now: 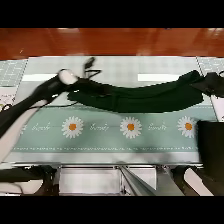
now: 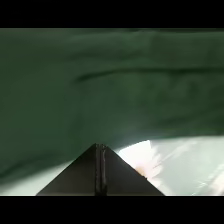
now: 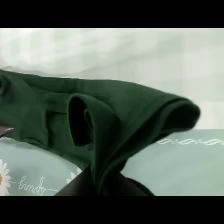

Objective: Fold the shirts.

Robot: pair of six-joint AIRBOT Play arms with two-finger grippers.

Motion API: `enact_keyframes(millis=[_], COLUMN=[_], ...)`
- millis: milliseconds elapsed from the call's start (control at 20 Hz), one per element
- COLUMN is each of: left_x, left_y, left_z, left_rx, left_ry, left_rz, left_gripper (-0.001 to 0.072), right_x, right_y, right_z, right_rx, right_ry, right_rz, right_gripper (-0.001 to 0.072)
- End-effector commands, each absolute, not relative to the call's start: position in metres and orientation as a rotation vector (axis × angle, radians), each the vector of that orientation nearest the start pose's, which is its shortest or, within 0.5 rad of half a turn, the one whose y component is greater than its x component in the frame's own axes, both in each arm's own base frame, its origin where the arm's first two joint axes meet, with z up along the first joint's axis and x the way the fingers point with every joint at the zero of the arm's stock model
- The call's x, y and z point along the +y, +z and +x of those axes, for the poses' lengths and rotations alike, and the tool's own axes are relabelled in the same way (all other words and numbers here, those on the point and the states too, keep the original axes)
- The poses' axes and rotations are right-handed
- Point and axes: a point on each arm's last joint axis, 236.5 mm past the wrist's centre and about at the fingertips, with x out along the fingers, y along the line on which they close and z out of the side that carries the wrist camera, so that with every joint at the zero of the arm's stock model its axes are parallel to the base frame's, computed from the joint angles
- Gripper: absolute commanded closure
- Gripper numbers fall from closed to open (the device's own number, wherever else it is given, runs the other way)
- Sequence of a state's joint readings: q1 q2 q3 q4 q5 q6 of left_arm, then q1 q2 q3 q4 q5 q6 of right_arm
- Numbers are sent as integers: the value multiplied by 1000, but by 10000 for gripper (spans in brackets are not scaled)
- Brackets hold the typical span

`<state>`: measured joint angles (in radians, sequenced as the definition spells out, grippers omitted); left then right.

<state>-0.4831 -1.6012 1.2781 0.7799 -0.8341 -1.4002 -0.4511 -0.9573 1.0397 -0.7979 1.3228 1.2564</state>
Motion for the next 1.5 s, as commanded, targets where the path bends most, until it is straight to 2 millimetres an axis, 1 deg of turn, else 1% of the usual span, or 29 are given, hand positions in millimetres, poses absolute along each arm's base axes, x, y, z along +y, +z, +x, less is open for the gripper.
enact_keyframes(millis=[0, 50, 150, 250, 350, 400, 450, 500, 550, 650, 700, 750, 850, 900, 950, 1000, 1100, 1200, 1350, 1450], left_x=[-436, -460, -498, -525, -535, -535, -532, -527, -518, -487, -468, -448, -399, -372, -346, -318, -262, -207, -132, -91], left_y=[-37, -40, -47, -56, -65, -66, -63, -57, -46, -19, -3, 8, 28, 36, 44, 51, 61, 68, 79, 85], left_z=[359, 348, 330, 315, 293, 286, 285, 289, 297, 306, 310, 318, 339, 347, 351, 352, 352, 344, 324, 314], left_rx=[1363, 1391, 1422, 1455, 1521, 1542, 1547, 1543, 1523, 1507, 1493, 1469, 1399, 1362, 1326, 1284, 1199, 1121, 1021, 947], left_ry=[-860, -903, -952, -977, -1015, -1030, -1035, -1039, -1061, -1122, -1147, -1132, -1023, -961, -908, -858, -733, -619, -451, -341], left_rz=[-346, -324, -309, -303, -260, -242, -235, -234, -218, -159, -131, -120, -120, -138, -169, -201, -281, -347, -437, -487], left_gripper=[692, 692, 692, 692, 692, 692, 691, 692, 691, 691, 691, 691, 691, 691, 691, 690, 690, 690, 691, 690], right_x=[31, 34, 38, 40, 40, 40, 40, 40, 40, 41, 43, 46, 53, 56, 61, 71, 101, 138, 205, 248], right_y=[154, 157, 162, 163, 163, 163, 163, 163, 163, 164, 167, 173, 188, 193, 195, 195, 188, 172, 147, 132], right_z=[318, 315, 312, 312, 312, 312, 312, 312, 312, 312, 314, 316, 323, 325, 329, 332, 341, 357, 384, 403], right_rx=[870, 865, 860, 858, 856, 856, 857, 857, 858, 856, 845, 822, 762, 741, 728, 729, 756, 796, 860, 904], right_ry=[327, 334, 350, 359, 357, 357, 357, 357, 357, 362, 371, 388, 429, 444, 449, 473, 534, 587, 672, 725], right_rz=[572, 568, 569, 575, 575, 574, 574, 575, 575, 578, 587, 604, 634, 642, 635, 628, 631, 643, 647, 659], right_gripper=[686, 686, 686, 686, 686, 686, 686, 686, 686, 685, 685, 686, 685, 686, 686, 686, 686, 686, 686, 686])
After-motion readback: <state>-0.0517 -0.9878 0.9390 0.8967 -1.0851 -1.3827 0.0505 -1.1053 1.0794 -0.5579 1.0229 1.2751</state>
